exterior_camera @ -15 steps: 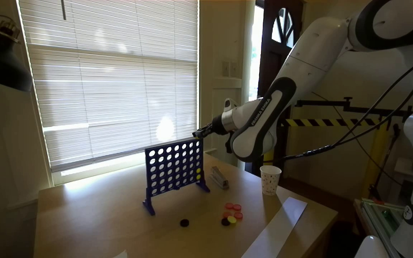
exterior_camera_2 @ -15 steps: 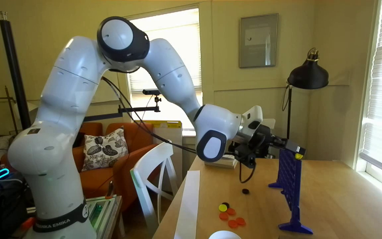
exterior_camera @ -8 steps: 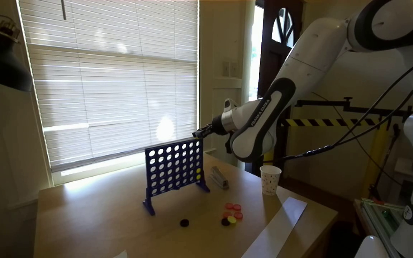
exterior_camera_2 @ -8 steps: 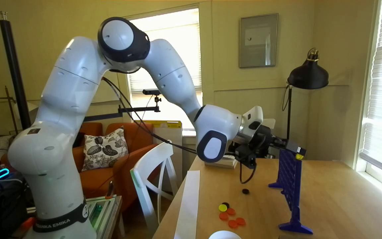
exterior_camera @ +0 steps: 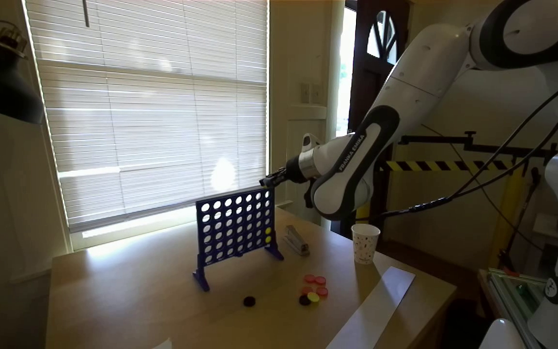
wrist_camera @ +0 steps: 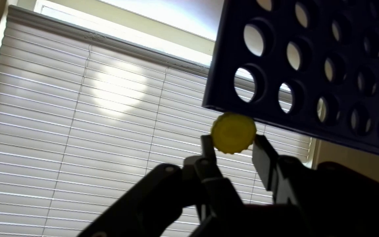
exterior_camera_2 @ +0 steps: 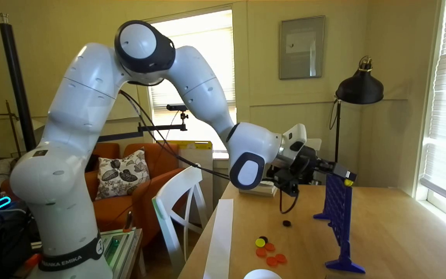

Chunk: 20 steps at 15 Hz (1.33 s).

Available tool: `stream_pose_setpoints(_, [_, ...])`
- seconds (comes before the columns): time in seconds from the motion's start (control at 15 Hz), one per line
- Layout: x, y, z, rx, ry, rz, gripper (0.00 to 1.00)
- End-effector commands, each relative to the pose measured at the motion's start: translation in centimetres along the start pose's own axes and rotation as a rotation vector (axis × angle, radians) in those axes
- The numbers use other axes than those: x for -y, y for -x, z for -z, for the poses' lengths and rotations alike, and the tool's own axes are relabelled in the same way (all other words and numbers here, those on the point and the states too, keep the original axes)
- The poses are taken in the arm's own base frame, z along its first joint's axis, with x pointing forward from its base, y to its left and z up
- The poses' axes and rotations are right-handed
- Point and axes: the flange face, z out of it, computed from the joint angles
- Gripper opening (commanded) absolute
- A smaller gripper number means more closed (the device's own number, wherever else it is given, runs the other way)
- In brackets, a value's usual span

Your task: Put one yellow ring inside the blue game board on the right.

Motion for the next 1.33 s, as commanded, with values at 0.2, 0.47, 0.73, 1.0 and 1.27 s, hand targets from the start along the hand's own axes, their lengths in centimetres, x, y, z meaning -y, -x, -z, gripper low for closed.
stream_pose_setpoints(0.2, [0.14,0.19,-0.32,-0.015,0.030,0.011,0.09])
stream_pose_setpoints(0.47, [0.04,0.24,-0.30,-0.014,0.033,0.012,0.09])
stream_pose_setpoints(0.73, [0.12,0.29,-0.29,-0.012,0.033,0.014,0.09])
stream_pose_setpoints(1.0, [0.16,0.32,-0.29,-0.012,0.033,0.016,0.09])
stream_pose_setpoints(1.27, [0.25,0.35,-0.25,-0.013,0.033,0.021,0.09])
